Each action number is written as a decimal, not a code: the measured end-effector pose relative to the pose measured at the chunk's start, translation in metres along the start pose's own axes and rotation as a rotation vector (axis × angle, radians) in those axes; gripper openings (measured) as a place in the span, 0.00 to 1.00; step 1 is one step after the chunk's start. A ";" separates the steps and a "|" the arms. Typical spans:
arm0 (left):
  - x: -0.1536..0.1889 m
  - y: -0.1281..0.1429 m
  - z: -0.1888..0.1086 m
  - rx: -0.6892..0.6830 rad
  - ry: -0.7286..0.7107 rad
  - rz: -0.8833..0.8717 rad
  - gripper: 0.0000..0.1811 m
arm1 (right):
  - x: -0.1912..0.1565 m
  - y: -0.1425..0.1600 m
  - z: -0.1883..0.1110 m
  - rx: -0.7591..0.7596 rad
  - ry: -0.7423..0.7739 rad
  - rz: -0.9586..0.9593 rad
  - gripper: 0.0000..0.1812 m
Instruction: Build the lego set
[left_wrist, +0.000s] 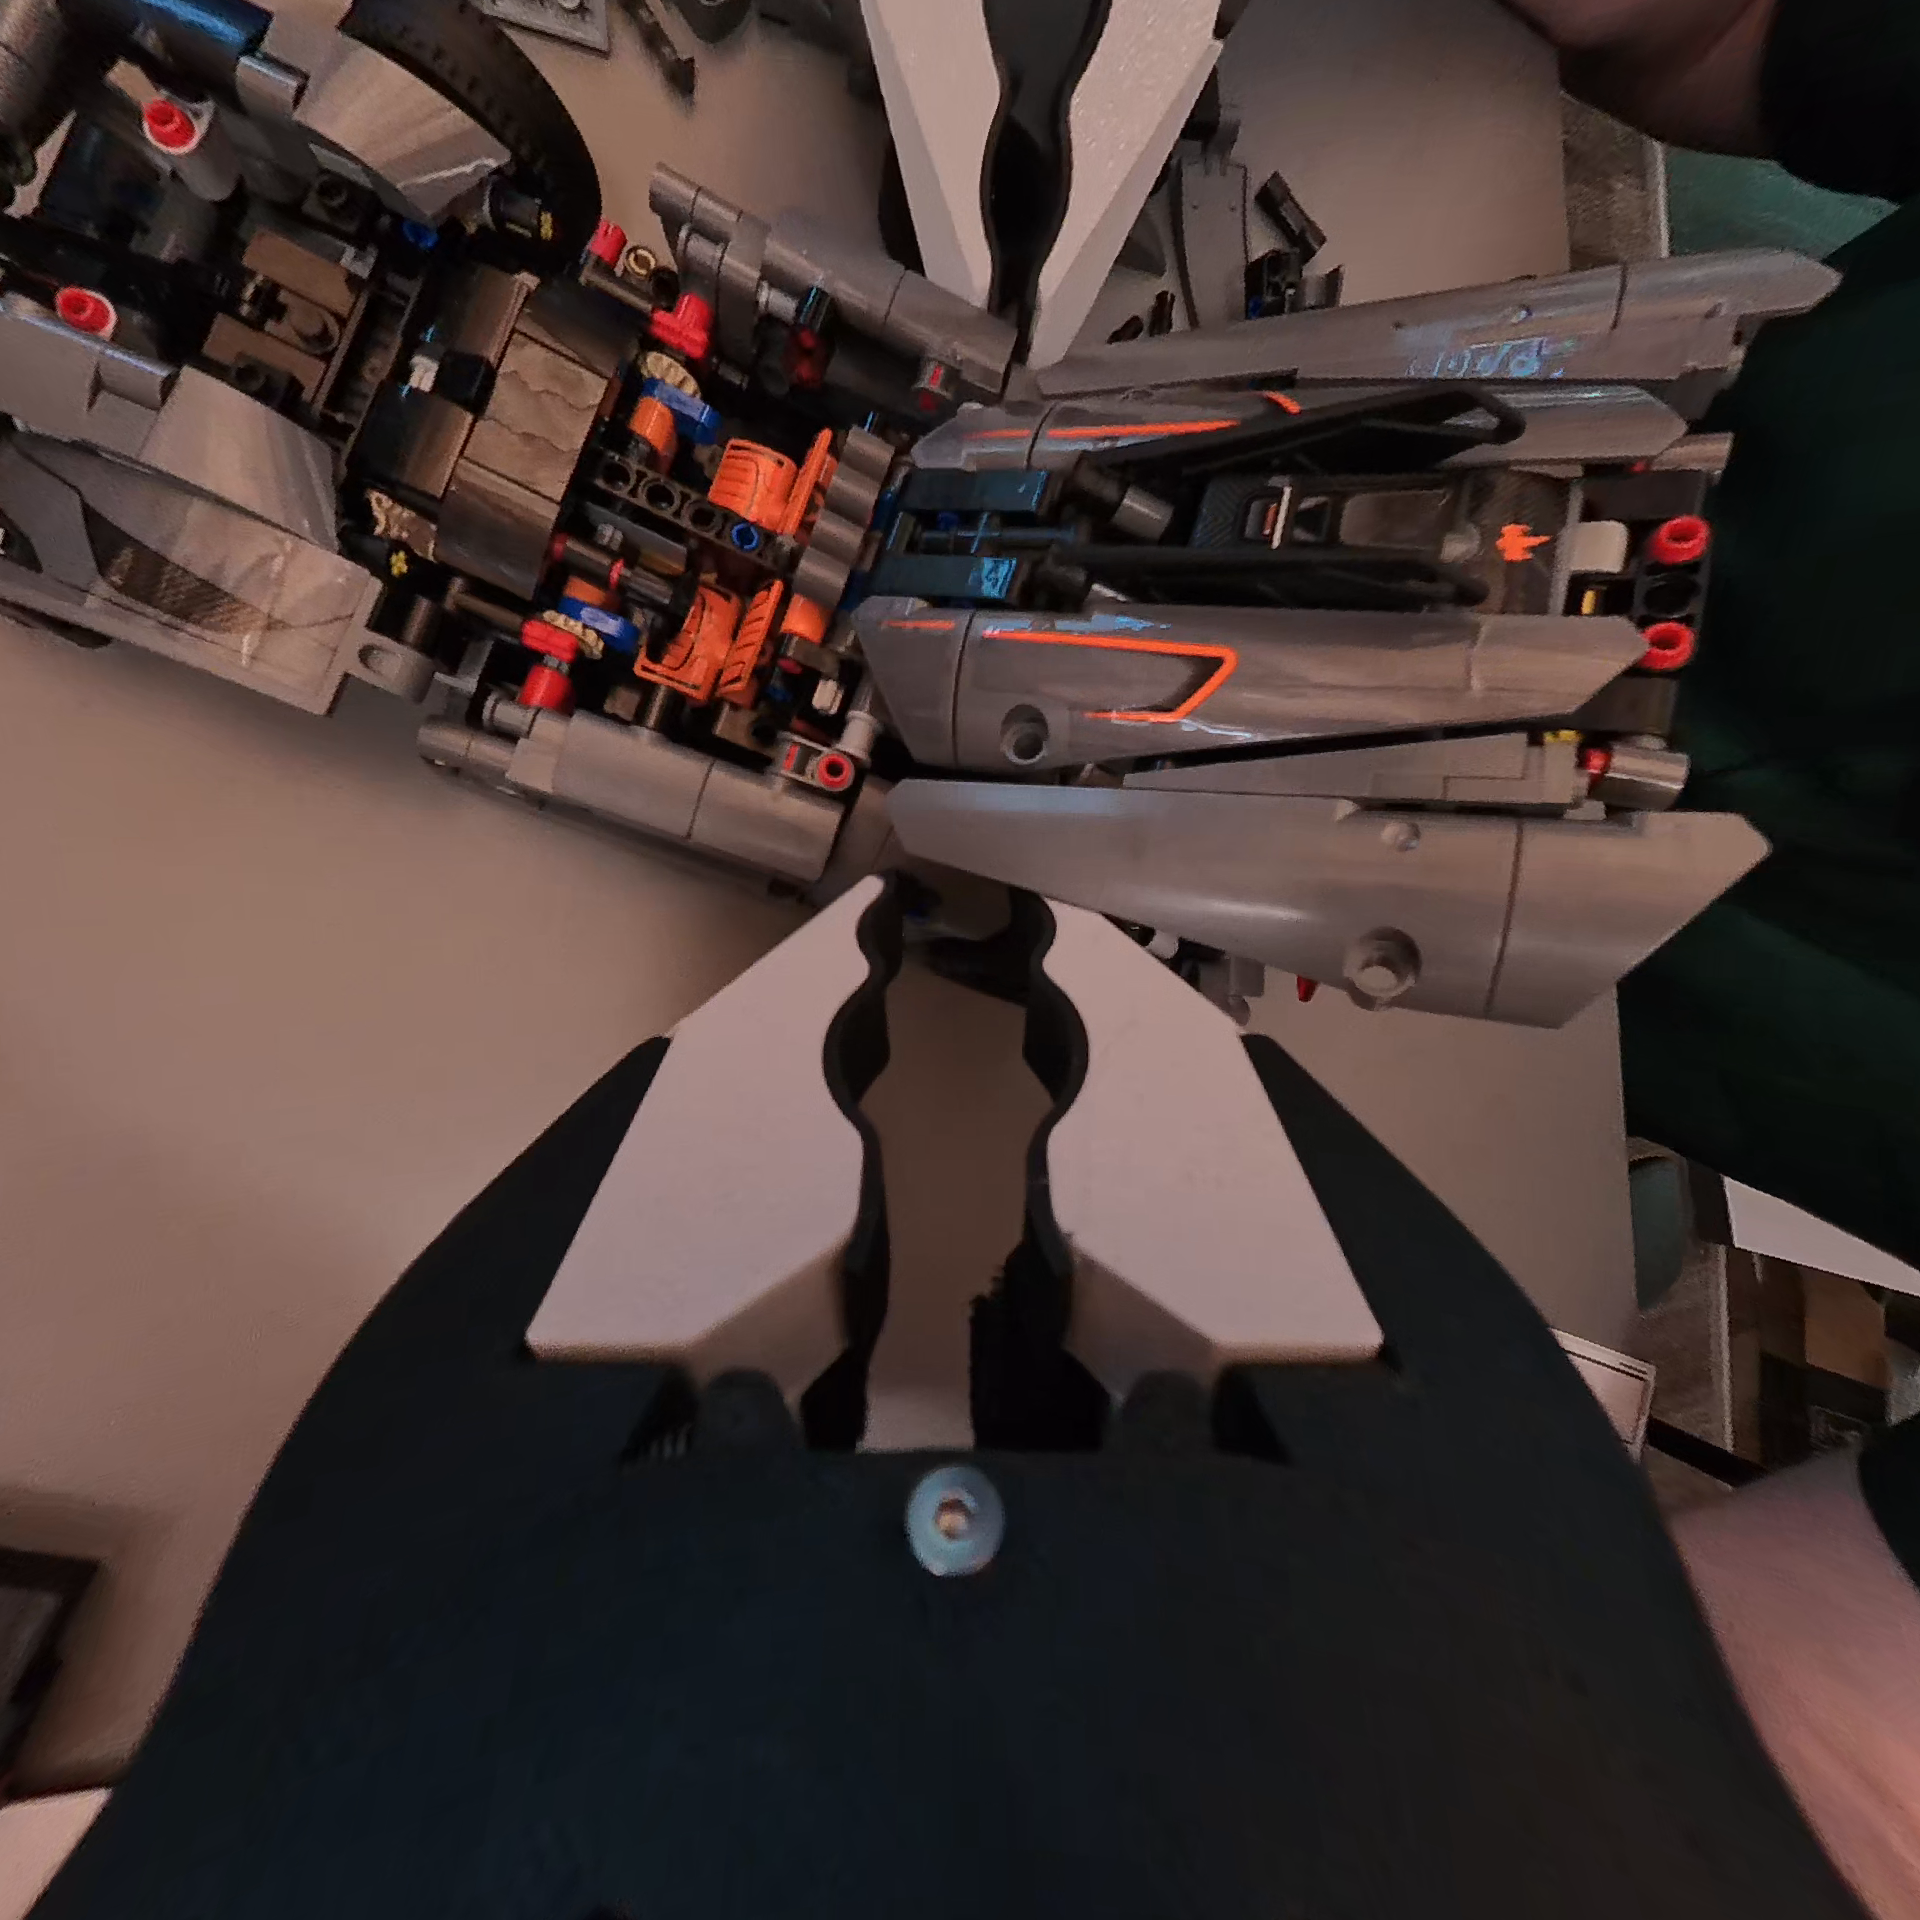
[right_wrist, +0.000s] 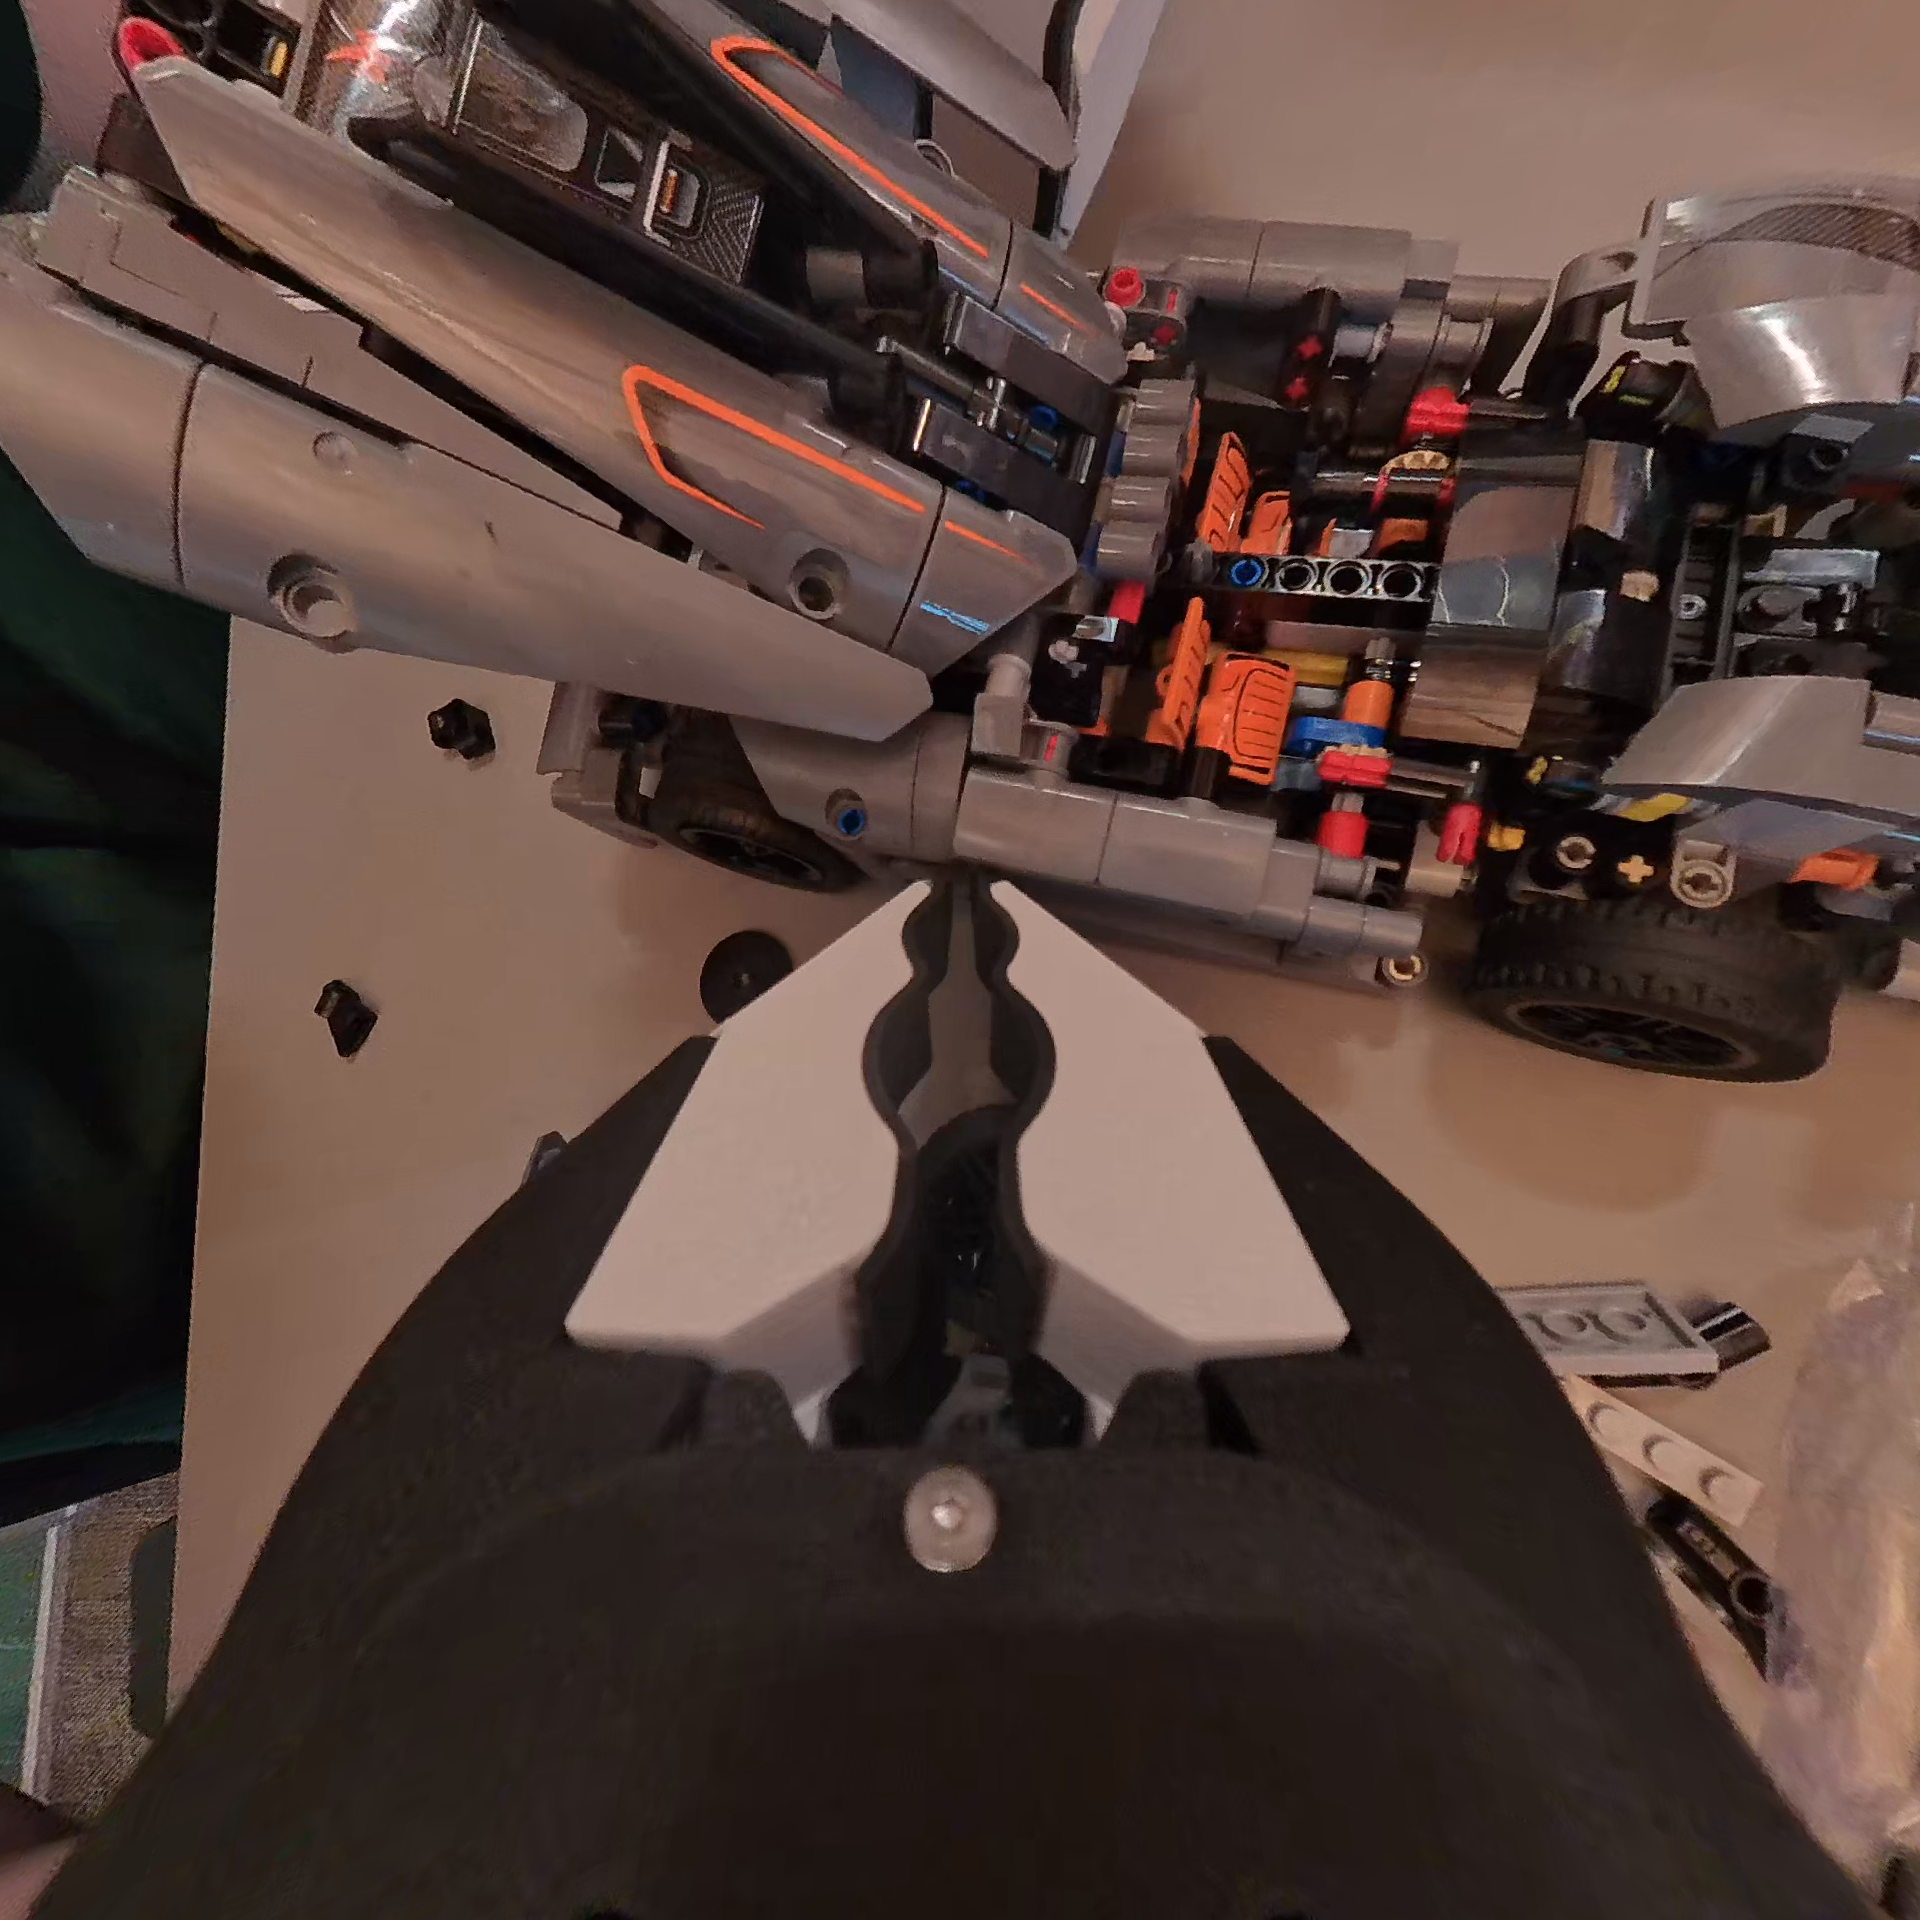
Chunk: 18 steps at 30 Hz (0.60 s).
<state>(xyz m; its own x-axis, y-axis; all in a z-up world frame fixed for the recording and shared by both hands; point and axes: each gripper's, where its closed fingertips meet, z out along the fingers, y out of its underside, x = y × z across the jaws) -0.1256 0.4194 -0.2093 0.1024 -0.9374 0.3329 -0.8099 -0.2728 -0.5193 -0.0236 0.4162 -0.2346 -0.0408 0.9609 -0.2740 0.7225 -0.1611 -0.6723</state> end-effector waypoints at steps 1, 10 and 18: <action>0.000 0.000 0.000 -0.002 -0.001 -0.002 0.10 | 0.000 0.000 0.000 0.000 -0.001 0.000 0.01; -0.001 0.000 0.001 -0.001 -0.004 -0.016 0.10 | -0.001 0.000 0.000 -0.005 0.003 -0.005 0.03; -0.001 0.001 0.001 -0.002 -0.006 -0.018 0.10 | -0.004 -0.002 -0.002 0.001 -0.004 -0.010 0.04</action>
<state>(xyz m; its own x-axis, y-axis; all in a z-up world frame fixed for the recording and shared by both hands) -0.1260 0.4200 -0.2109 0.1206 -0.9336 0.3374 -0.8088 -0.2895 -0.5119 -0.0236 0.4128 -0.2302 -0.0511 0.9614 -0.2703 0.7214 -0.1517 -0.6757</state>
